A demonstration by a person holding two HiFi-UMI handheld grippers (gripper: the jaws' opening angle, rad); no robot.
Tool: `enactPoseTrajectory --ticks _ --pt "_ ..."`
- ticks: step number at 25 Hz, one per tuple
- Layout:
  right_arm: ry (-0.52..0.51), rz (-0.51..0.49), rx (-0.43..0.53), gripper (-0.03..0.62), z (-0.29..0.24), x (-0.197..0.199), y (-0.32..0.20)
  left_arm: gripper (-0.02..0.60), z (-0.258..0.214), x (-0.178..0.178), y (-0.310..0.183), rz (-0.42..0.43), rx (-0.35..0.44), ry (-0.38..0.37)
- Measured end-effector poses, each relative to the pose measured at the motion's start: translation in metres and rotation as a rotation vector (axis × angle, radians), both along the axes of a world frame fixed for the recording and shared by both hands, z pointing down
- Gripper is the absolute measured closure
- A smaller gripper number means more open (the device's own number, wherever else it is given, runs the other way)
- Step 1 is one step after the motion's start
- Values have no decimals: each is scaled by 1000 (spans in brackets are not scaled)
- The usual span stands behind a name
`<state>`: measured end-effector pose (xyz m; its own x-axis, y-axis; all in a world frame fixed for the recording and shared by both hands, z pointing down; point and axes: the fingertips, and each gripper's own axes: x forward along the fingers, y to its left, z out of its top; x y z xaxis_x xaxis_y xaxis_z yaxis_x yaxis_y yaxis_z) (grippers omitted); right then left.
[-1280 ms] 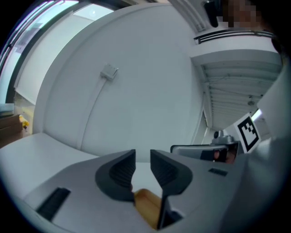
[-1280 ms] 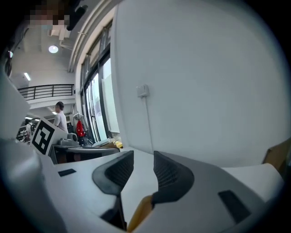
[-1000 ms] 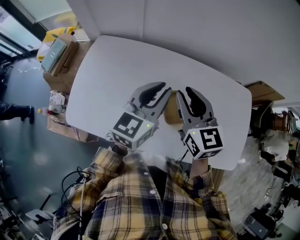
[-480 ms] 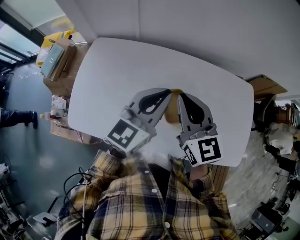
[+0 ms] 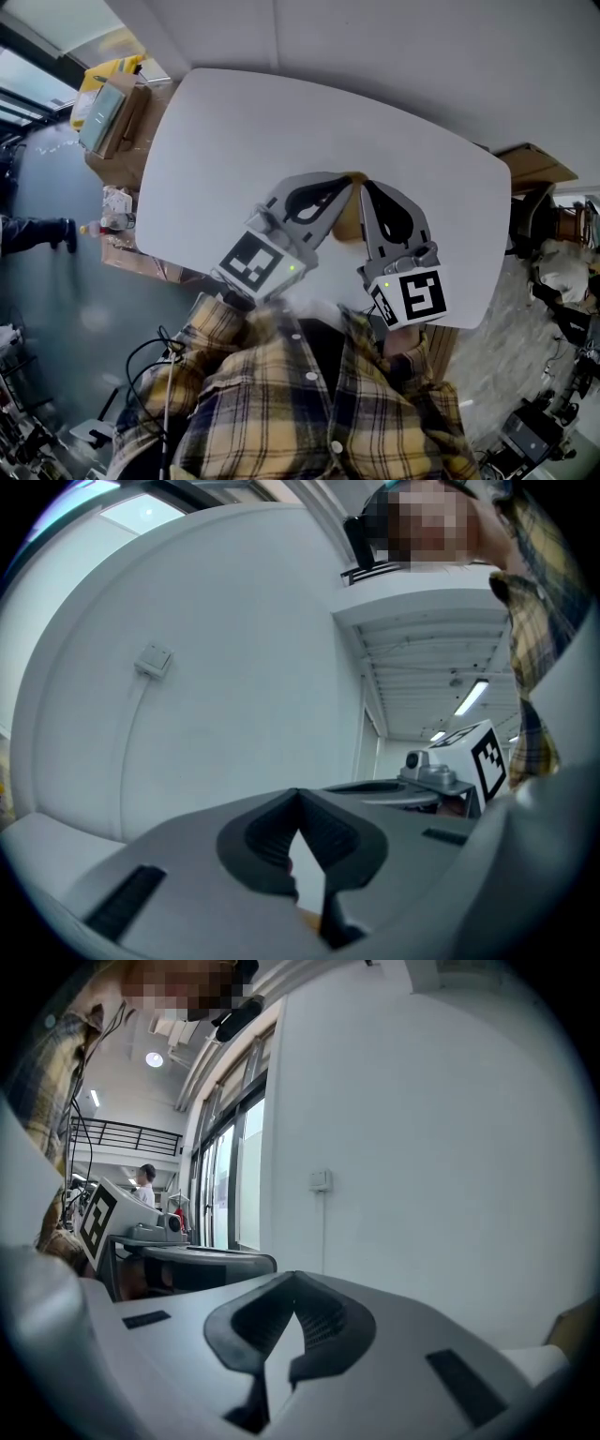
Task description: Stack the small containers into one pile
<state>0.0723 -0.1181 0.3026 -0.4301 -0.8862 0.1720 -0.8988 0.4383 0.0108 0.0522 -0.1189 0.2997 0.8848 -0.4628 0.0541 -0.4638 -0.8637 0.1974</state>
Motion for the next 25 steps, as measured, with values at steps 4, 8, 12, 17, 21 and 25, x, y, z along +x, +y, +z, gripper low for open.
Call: enactPoseTrajectory --ticks 4,8,12,17,21,25 --pt "13 -16 -2 579 2 -2 -3 565 1 0 -3 -5 6 -9" --pt "14 -30 -8 579 3 -5 -3 565 1 0 -1 -4 7 -12" --pt "13 -41 8 579 -2 -9 -2 565 2 -3 -2 -6 -6 1" --pt "5 -37 24 579 -12 -8 0 565 -2 -3 -2 -9 8 2" --pt "0 -24 38 579 -17 -6 0 565 -2 -2 0 2 23 -7" --pt "10 -15 40 579 -18 -6 1 565 -3 -2 0 4 19 -4"
